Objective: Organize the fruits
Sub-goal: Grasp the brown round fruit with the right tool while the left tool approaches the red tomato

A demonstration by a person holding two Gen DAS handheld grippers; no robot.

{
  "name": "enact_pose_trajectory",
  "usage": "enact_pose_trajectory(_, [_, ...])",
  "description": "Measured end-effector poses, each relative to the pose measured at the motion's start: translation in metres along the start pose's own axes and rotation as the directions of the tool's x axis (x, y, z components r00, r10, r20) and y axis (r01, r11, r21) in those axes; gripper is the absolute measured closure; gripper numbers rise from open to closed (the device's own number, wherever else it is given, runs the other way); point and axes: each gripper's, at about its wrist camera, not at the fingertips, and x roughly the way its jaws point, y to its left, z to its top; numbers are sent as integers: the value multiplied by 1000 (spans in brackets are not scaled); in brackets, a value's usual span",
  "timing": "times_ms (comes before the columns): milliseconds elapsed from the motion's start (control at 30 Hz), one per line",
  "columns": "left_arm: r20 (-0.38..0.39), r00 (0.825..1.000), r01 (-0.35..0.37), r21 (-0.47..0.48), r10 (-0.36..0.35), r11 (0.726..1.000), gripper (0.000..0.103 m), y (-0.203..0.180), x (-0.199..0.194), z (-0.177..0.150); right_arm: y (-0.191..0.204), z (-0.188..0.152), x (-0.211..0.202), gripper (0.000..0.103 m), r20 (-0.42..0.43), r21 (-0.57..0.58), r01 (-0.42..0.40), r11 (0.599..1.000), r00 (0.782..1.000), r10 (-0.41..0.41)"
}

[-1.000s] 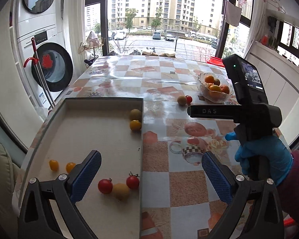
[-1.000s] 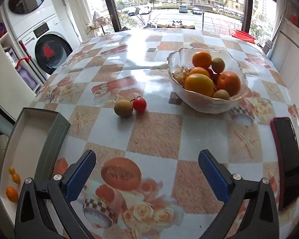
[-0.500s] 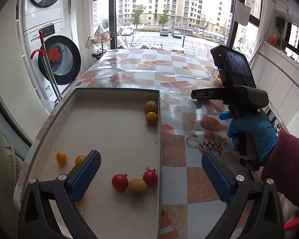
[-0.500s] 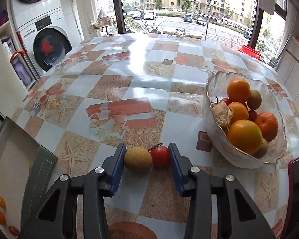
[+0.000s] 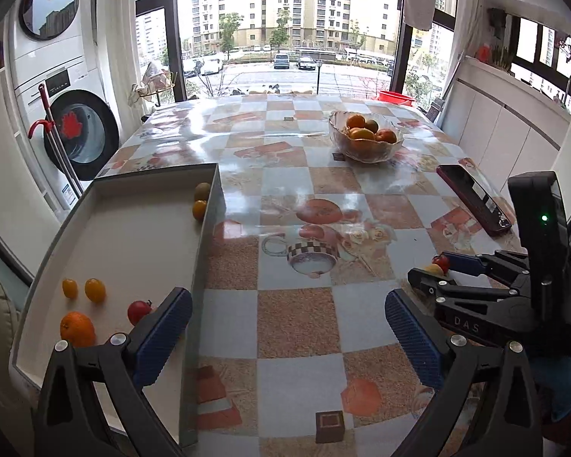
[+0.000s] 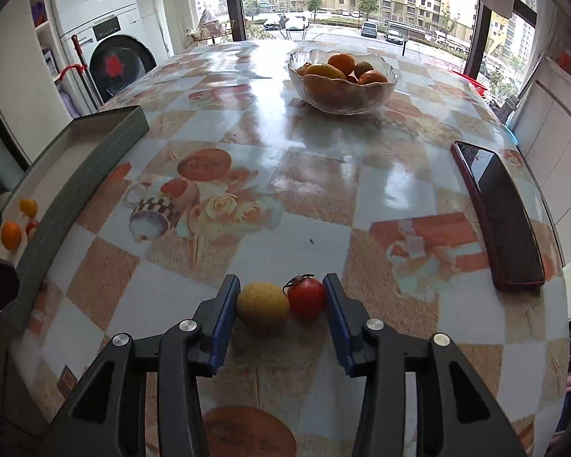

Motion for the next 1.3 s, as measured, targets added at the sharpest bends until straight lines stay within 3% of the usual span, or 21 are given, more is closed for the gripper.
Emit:
enact_pose_trajectory(33, [-10,1000,4,4,-4,1000,1,-6,3,-2,-2,-5,-3,30,-1,-3,15,1000,1000,-15])
enact_pose_trajectory(67, [-18,1000,4,11,-4,1000,1,-11,5,-4,-5,-9,-6,22,6,0,25,1000,1000,-25])
enact_pose_trajectory(100, [-24,1000,1,20,0,1000,1,-16,7,-6,-9,-12,-11,20,18,10,25,1000,1000,-25])
enact_pose_trajectory(300, [-29,1000,4,88,-1,996,1,-34,10,-12,-54,-35,-26,20,30,165,6,986,999,-11])
enact_pose_trajectory(600, [-61,988,151,218,-141,964,1,-99,15,-16,-100,-62,-51,20,68,324,15,946,997,-39])
enact_pose_trajectory(700, [-61,987,158,263,-147,952,1,-121,20,-17,-109,-70,-58,20,69,346,21,938,996,-48])
enact_pose_trajectory(867, [-77,988,151,269,-135,951,1,-130,33,-7,-104,-81,-64,20,72,287,23,958,996,-46])
enact_pose_trajectory(1067, [-94,989,132,195,-116,972,1,-112,44,8,-75,-77,-55,20,76,138,50,989,995,-61])
enact_pose_trajectory(1100, [-100,988,134,186,-117,973,1,-110,45,9,-70,-75,-52,22,77,117,59,991,995,-68])
enact_pose_trajectory(1133, [-102,988,132,185,-115,974,1,-110,46,9,-66,-73,-49,33,76,97,79,992,993,-87])
enact_pose_trajectory(1167, [-104,989,127,192,-109,973,1,-111,46,9,-63,-71,-47,50,79,81,108,991,990,-114])
enact_pose_trajectory(1233, [-114,989,117,212,-95,970,1,-116,51,9,-67,-67,-48,73,74,103,80,991,993,-87])
enact_pose_trajectory(1300, [-129,987,123,223,-95,967,1,-123,56,7,-75,-68,-51,73,73,141,59,988,995,-70])
